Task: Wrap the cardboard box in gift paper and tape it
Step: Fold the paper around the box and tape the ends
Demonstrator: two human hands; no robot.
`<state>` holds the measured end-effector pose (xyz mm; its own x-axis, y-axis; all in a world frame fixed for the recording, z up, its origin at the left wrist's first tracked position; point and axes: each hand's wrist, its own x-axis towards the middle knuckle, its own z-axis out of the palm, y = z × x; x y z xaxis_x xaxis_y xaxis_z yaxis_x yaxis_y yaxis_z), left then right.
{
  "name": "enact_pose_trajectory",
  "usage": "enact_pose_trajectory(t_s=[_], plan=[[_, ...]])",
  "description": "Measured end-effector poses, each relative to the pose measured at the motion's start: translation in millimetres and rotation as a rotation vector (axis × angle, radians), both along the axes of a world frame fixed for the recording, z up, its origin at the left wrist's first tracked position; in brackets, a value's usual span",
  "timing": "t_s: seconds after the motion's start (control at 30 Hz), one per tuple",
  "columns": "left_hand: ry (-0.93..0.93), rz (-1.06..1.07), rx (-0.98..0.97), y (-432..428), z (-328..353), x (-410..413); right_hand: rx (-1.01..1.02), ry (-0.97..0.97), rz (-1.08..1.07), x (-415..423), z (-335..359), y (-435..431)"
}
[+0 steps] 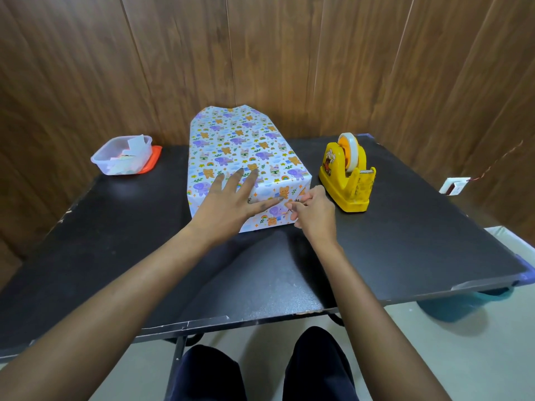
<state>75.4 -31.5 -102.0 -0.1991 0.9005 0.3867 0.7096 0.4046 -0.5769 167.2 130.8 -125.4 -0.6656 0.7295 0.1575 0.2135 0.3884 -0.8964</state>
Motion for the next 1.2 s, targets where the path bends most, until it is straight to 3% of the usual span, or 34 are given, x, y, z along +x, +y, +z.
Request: enact_pose_trajectory(t_s=[0.27,0.47,0.63,0.7,0.8,0.87,0.97,1.2], plan=[[-0.002,-0.015,0.014,0,2,1,-0.025,-0.139,-0.059,11,-6,18],[-0.011,-0.003,-0.008,0,4,1,0.026,-0.116,0.027,6,2,17],[-0.047,0.021,-0.033,0,4,4,0.068,-0.233,0.047,11,4,28],[-0.052,0.032,-0.035,-1,5,4,0.119,-0.181,-0.039,22,17,42],[-0.05,0.032,-0.032,0,7,4,0.394,-0.055,-0.294,34,51,70],[-0.053,0.043,-0.04,0,6,4,0.437,-0.176,-0.331,31,67,96],[-0.056,0.054,-0.053,0,6,4,0.231,-0.486,-0.202,25,77,125],[-0.055,0.059,-0.053,0,4,2,-0.065,-0.288,-0.081,25,90,130]])
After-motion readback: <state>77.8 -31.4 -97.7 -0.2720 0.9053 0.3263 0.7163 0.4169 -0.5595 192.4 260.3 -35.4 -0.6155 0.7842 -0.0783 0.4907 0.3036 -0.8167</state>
